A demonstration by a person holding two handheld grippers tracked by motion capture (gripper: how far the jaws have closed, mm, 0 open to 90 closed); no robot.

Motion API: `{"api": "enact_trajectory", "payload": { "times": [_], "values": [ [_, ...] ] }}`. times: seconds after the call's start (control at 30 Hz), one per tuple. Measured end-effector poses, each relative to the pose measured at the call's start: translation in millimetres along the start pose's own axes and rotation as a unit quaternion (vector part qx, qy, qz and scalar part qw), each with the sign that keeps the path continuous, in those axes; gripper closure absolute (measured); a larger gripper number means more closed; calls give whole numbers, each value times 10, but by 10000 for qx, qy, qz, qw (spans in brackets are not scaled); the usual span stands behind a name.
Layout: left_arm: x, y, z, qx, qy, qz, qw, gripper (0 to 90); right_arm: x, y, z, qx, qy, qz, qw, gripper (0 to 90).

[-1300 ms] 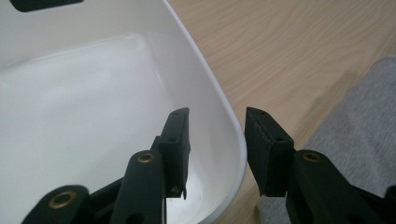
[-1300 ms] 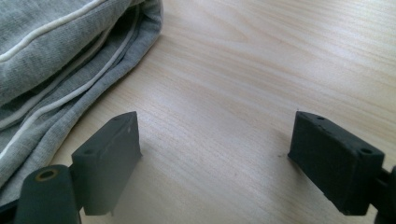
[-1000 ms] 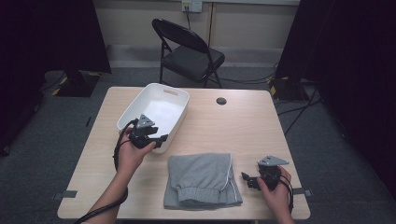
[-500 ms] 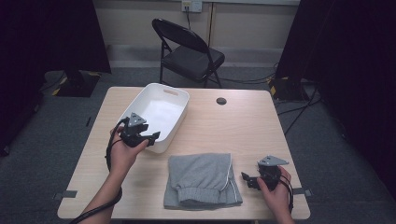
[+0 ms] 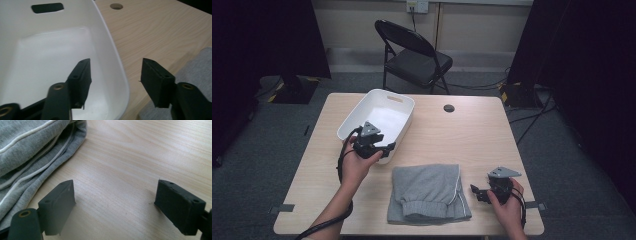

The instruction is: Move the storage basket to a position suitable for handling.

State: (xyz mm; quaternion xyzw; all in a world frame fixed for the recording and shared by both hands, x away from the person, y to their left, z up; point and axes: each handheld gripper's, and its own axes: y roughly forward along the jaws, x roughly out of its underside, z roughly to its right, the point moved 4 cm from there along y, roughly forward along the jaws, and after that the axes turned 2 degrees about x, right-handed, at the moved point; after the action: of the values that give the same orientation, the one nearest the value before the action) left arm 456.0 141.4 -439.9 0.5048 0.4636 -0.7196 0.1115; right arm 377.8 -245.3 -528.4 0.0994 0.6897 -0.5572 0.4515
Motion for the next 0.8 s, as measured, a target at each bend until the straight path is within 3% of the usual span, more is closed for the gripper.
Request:
{"api": "enact_trajectory", "payload": {
  "times": [0.07,0.13,0.17,0.4,0.6,0.8],
  "values": [
    [6,61,27,47,51,-87,9999,582,0,0,0,0,1,-1,10000,153],
    [16,98,27,-25,80,-171,9998,649,0,0,0,-1,-1,0,10000,153],
    [24,117,32,4,1,-203,9998,722,0,0,0,-1,1,-1,10000,153],
    [94,174,-3,47,-125,-337,9993,797,0,0,0,-1,0,-1,10000,153],
    [76,184,12,24,28,-421,9991,804,0,0,0,0,0,-1,10000,153],
    [64,208,34,147,137,-413,9989,807,0,0,0,-1,0,-1,10000,153]
  ]
}}
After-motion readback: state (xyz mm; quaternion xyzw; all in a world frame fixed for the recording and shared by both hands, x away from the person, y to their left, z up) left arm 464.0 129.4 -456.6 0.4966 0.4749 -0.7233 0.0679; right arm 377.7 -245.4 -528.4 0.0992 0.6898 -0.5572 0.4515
